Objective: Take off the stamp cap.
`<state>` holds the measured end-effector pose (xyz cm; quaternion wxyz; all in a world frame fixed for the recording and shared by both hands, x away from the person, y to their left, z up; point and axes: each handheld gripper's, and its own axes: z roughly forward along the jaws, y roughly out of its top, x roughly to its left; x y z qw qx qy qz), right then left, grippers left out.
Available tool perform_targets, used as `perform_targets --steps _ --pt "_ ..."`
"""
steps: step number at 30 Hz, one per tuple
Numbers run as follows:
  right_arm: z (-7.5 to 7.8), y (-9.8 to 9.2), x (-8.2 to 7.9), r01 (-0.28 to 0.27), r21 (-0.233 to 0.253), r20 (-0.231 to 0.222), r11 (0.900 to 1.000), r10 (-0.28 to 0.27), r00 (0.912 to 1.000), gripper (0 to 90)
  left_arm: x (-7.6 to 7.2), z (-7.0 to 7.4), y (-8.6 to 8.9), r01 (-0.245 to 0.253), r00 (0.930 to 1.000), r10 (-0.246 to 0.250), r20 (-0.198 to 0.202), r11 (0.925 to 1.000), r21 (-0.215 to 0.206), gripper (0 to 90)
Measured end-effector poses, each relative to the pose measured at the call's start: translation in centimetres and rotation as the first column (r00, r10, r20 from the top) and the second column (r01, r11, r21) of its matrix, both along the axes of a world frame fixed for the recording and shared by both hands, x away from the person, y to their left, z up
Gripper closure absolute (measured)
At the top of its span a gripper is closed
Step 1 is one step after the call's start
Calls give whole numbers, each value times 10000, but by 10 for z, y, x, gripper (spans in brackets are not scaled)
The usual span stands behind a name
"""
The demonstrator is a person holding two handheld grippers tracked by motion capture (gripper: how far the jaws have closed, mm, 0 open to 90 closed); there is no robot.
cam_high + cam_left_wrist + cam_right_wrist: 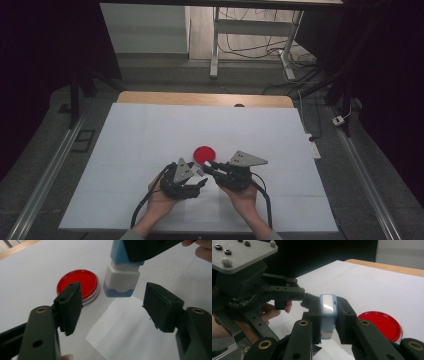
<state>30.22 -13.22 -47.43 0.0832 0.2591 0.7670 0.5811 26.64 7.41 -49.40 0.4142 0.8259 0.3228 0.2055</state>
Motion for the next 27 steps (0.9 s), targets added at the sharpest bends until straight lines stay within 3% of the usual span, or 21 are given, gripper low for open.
perform_targets --steps 27 --pt "-2 0 0 46 245 -143 9997 -42 9999 753 -1 -2 -7 8 9993 -26 376 9989 476 591"
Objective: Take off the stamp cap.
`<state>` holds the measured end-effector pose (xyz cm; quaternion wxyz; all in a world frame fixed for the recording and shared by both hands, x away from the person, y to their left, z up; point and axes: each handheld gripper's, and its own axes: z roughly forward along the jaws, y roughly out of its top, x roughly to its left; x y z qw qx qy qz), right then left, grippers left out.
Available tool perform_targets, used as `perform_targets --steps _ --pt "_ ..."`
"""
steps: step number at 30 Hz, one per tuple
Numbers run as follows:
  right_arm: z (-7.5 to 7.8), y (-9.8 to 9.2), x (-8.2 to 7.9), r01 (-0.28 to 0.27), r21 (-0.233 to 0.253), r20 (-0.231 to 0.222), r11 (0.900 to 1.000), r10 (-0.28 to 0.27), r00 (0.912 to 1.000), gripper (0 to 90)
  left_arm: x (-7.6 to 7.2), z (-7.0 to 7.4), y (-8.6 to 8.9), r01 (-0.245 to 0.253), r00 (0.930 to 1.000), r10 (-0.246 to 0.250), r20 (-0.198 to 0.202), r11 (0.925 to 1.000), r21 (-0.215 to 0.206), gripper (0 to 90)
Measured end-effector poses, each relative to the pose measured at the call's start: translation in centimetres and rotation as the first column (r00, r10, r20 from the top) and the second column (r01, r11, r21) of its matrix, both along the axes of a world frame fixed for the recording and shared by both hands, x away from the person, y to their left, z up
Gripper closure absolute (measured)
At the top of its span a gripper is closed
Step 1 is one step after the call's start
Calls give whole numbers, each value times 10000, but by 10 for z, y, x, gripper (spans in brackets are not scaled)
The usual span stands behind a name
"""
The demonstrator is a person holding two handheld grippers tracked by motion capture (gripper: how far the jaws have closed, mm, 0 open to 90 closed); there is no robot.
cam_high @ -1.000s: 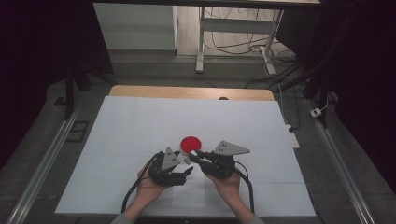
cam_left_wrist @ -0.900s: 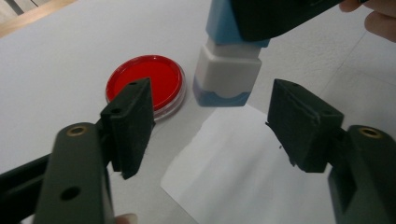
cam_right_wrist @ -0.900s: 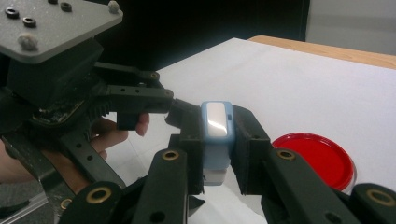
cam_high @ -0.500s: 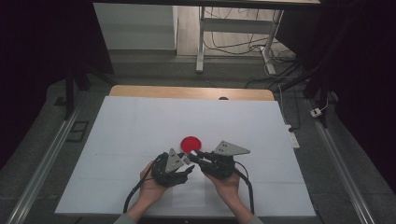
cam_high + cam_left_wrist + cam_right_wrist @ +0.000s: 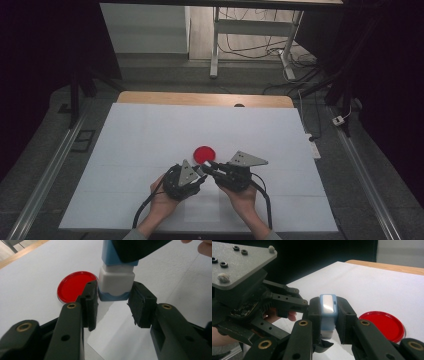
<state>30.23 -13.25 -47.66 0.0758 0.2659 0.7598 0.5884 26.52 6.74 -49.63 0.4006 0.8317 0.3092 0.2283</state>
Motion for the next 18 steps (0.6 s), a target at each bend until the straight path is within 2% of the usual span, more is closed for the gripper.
perform_targets --steps 7,18 --pt "-1 0 -1 40 38 7 10000 -40 10000 753 0 -1 0 -36 10000 36 -23 10000 59 623" --pt "-1 0 -1 98 97 33 9999 -99 9999 753 1 -1 0 -50 9999 51 -117 10000 79 614"
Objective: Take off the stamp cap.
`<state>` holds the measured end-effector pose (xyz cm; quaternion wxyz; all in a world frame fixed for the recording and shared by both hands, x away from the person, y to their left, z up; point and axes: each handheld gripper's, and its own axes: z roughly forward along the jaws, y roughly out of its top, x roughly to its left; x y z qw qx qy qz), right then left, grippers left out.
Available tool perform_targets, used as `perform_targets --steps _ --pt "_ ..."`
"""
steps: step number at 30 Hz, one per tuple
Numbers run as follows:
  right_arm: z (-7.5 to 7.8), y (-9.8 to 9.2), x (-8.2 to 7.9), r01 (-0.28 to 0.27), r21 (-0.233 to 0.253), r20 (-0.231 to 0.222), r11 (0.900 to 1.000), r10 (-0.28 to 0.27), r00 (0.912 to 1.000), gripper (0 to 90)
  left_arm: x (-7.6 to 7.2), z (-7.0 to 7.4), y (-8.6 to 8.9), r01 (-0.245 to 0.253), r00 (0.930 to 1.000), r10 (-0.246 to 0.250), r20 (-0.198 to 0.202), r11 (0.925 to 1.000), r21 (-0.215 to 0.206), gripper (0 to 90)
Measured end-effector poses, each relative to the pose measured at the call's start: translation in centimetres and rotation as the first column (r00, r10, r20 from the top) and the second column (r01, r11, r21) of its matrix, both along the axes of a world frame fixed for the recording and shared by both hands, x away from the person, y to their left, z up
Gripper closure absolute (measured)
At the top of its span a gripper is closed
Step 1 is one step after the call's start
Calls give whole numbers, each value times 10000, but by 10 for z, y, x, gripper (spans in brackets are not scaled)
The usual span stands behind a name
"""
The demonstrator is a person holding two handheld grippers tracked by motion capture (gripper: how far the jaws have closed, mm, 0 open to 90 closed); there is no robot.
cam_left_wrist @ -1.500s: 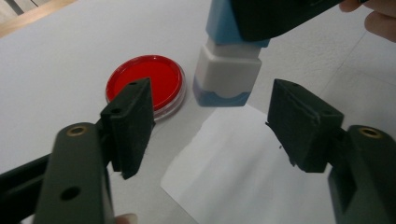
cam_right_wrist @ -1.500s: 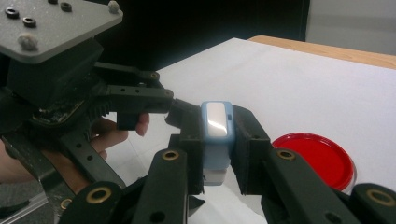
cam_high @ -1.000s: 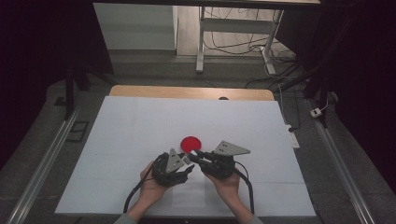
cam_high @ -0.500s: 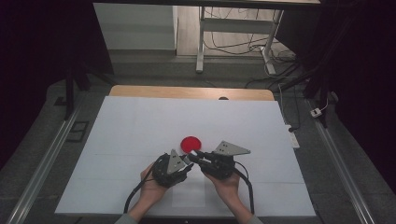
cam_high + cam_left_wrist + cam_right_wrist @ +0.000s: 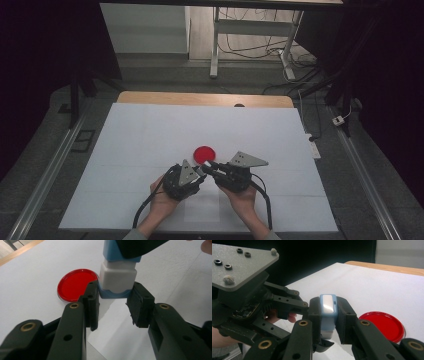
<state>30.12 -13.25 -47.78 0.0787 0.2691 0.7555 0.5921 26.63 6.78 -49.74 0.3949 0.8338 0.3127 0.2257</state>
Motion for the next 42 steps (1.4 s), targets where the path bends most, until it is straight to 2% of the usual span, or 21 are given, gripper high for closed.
perform_targets --steps 23,42 --pt "-2 1 -1 111 14 4 9999 -111 9999 753 0 -2 0 111 9998 -116 149 9994 314 647" --pt "-2 3 -5 241 -182 238 9995 -237 9994 755 -1 -3 0 59 9999 -62 90 9995 298 651"
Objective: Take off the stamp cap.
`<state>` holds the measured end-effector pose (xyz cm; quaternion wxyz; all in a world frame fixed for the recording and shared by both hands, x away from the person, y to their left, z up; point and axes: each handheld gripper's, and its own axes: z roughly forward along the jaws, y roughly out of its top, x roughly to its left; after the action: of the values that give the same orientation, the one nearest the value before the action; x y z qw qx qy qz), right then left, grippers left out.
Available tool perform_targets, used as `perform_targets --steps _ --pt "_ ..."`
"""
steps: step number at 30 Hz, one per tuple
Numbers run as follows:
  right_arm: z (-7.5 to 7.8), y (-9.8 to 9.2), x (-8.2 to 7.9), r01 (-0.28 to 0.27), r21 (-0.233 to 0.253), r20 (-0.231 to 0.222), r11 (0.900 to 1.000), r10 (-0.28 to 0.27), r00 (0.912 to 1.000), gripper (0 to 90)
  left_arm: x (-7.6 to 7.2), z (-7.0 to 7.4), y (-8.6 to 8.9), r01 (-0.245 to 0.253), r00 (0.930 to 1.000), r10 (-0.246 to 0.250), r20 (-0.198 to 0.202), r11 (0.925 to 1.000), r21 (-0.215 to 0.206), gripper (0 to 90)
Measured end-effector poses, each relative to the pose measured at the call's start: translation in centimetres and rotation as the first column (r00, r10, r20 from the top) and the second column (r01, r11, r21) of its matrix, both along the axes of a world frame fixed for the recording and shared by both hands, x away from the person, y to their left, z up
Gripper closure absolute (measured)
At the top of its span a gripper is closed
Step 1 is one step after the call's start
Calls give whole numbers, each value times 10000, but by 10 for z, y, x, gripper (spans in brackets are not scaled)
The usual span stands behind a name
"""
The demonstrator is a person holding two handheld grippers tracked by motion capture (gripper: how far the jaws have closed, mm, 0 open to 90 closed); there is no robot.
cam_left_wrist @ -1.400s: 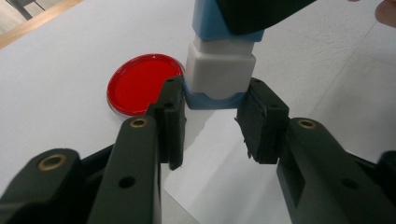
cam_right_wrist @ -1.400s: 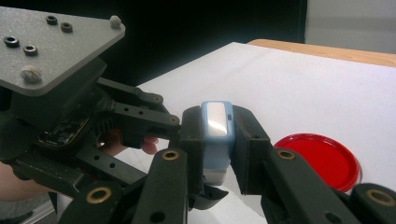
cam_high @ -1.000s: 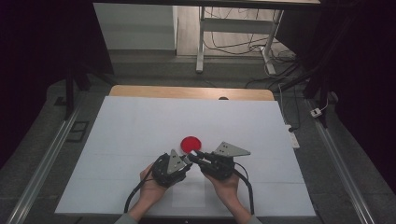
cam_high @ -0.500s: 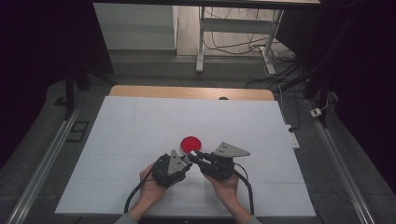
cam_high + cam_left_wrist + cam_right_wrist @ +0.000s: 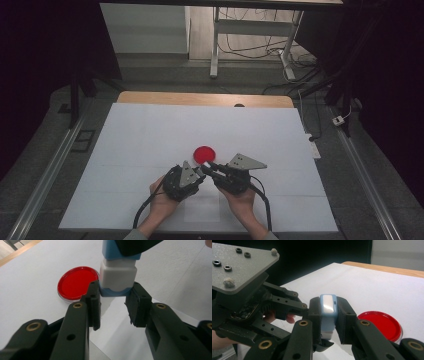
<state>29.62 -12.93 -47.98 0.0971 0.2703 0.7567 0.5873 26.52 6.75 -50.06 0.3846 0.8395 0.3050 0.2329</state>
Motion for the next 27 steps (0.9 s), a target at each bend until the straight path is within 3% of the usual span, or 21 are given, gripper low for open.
perform_targets --steps 27 --pt "-1 1 1 23 -114 -116 9999 -24 9999 756 -2 -3 -2 5 9989 -32 471 9983 582 656"
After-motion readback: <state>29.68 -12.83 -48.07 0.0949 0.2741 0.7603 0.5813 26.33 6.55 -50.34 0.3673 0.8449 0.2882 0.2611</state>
